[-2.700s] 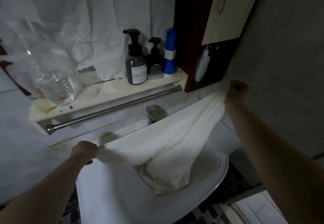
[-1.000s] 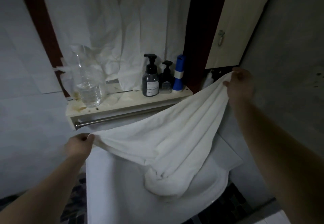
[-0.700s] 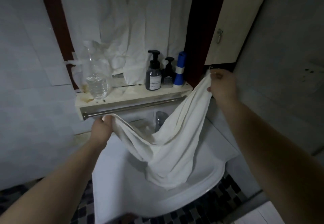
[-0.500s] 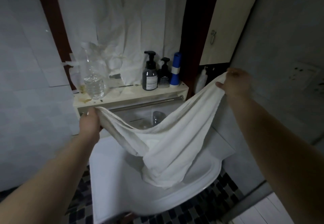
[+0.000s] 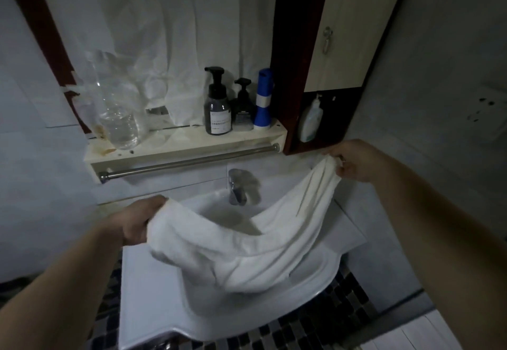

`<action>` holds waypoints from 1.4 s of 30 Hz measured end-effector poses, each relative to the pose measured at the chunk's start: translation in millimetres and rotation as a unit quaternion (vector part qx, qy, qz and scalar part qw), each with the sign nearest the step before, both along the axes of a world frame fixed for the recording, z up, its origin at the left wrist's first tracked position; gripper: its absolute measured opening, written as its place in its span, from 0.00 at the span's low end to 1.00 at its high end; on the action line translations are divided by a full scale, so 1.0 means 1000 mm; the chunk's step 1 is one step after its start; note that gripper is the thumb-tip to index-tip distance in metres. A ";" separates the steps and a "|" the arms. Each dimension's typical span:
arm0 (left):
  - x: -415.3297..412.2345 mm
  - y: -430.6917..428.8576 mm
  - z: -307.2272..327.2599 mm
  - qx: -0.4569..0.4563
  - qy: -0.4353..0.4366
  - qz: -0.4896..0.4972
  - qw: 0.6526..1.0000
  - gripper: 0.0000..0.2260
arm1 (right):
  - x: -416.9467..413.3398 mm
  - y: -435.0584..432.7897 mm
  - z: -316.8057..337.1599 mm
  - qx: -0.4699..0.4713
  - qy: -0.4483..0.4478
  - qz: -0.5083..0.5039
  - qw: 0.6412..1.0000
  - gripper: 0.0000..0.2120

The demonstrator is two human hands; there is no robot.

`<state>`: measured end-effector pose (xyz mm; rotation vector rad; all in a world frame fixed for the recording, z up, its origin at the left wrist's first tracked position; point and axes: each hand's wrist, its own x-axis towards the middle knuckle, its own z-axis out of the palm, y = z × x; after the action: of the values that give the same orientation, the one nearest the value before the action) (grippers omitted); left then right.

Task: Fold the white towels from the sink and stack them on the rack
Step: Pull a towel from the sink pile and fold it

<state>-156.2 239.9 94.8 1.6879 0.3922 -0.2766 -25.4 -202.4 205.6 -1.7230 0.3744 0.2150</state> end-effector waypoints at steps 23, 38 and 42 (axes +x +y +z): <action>0.069 -0.176 0.029 -0.188 -0.073 0.261 0.944 0.10 | -0.006 0.107 -0.059 0.056 -0.103 0.087 0.989 0.06; 0.046 -0.203 0.032 -0.155 -0.112 0.122 0.974 0.14 | -0.049 0.118 -0.092 -0.147 -0.250 0.141 0.947 0.14; 0.041 -0.196 0.030 -0.112 -0.127 0.067 0.983 0.11 | -0.050 0.109 -0.094 -0.113 -0.220 0.138 0.959 0.12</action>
<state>-115.0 44.0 125.1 1.4471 0.2723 -0.0034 -75.4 -93.7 111.7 -1.9859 -0.1776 -0.0161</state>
